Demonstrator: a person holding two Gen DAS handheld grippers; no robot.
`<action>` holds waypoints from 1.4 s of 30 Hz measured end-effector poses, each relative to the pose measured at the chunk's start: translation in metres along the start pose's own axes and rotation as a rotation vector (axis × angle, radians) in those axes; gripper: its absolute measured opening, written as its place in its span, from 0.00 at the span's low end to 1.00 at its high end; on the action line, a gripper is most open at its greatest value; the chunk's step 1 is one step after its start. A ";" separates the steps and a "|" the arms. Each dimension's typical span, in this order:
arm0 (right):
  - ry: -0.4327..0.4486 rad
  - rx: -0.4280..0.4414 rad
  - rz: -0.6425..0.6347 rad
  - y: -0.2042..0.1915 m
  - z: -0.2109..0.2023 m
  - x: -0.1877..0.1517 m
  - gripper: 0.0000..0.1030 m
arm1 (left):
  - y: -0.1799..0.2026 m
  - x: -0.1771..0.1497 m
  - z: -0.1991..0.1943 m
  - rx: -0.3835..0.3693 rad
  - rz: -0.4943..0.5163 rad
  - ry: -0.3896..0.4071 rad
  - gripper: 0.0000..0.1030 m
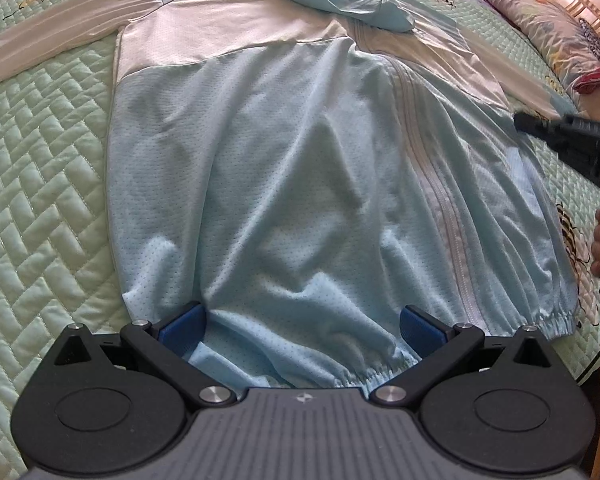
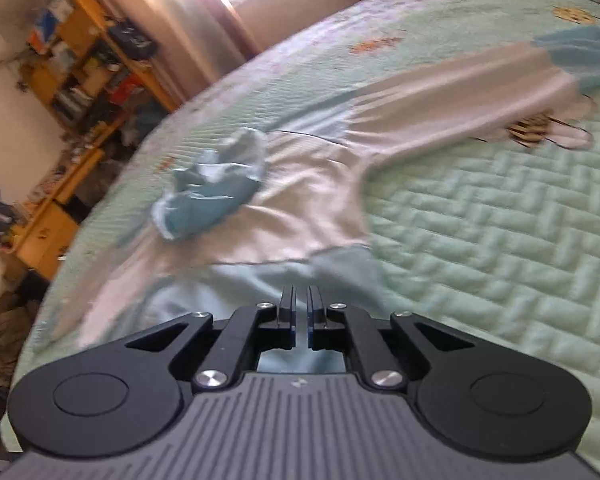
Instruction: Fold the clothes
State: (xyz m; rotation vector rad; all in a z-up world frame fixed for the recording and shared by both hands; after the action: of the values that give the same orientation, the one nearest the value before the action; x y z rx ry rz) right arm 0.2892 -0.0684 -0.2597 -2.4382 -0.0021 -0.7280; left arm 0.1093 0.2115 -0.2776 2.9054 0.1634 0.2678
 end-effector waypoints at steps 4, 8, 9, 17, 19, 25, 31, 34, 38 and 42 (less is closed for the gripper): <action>-0.048 -0.046 -0.026 0.005 0.024 0.010 0.08 | 0.000 0.000 0.000 0.002 0.001 -0.006 0.99; -0.028 -0.011 0.088 0.038 0.034 0.018 0.00 | -0.003 0.000 -0.001 -0.019 -0.018 -0.010 0.99; -0.026 -0.006 0.098 0.039 0.033 0.019 0.00 | -0.004 0.001 -0.002 -0.023 -0.024 -0.013 0.99; 0.040 0.102 0.152 0.015 0.002 0.001 0.18 | -0.001 0.001 0.000 0.004 -0.013 -0.021 0.99; 0.034 0.142 0.195 0.010 -0.003 -0.016 0.20 | -0.001 0.001 0.000 0.012 -0.007 -0.015 0.99; -0.010 0.148 0.186 0.006 -0.002 -0.068 0.31 | -0.007 0.001 -0.001 -0.031 -0.032 0.020 0.99; 0.014 0.091 0.148 -0.014 -0.029 -0.063 0.37 | -0.010 0.001 -0.003 -0.062 -0.056 0.042 0.99; 0.016 0.136 0.083 -0.036 -0.039 -0.071 0.44 | -0.010 0.001 -0.003 -0.058 -0.059 0.048 0.99; -0.078 0.115 0.018 -0.030 -0.026 -0.092 0.44 | -0.011 0.001 -0.003 -0.055 -0.054 0.041 0.99; -0.096 0.068 0.103 0.007 -0.020 -0.097 0.01 | -0.013 0.000 -0.011 -0.071 -0.072 0.059 0.99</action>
State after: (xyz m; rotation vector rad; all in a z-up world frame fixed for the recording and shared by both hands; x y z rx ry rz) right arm 0.1978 -0.0690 -0.2988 -2.3863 0.0601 -0.5568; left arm 0.1063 0.2260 -0.2698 2.8166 0.2619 0.3398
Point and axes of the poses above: each gripper's, at about its wrist camera, not at the fingertips, and z roughly the way its jaws point, y to its right, x to its top, the point moved 7 cm from there along z, roughly the way its jaws point, and after that the axes turned 12 degrees about -y, right-handed, at the moved point
